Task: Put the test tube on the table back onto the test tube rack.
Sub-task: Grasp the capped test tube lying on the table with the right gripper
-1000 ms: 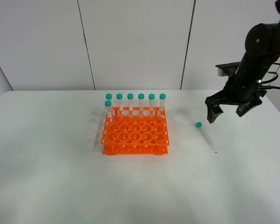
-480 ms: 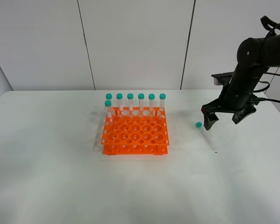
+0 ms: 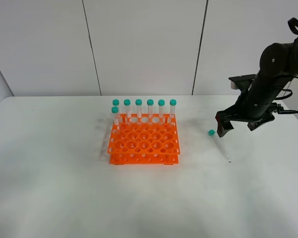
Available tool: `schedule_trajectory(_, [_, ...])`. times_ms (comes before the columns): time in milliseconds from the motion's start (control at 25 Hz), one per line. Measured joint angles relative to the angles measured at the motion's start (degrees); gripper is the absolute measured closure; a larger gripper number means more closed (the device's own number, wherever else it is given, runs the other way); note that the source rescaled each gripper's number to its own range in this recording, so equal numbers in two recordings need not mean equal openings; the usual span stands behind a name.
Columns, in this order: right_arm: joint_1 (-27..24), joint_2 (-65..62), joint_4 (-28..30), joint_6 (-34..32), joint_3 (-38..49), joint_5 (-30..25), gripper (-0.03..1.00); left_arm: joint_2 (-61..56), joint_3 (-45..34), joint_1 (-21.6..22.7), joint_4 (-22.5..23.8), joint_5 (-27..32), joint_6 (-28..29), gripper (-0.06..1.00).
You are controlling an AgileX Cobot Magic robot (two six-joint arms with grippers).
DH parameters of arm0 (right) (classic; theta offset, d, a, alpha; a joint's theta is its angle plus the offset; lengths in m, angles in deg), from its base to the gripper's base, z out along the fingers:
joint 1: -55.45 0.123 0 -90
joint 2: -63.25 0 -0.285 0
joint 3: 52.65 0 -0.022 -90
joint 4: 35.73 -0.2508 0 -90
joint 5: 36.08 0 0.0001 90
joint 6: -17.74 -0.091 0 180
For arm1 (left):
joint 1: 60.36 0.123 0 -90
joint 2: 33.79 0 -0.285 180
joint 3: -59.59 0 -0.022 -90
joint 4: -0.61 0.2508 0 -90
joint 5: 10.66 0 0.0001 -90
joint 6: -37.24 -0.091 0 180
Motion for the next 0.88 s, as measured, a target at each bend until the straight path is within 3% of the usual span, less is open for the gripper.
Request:
schedule_trajectory(400, [0.0, 8.05, -0.06, -1.07, 0.17, 7.82, -0.03, 0.0, 0.0, 0.0, 0.0, 0.0, 0.0, -0.06])
schedule_trajectory(880, [0.0, 13.4, 0.11, -1.07, 0.24, 8.7, -0.03, 0.0, 0.0, 0.0, 0.0, 0.0, 0.0, -0.06])
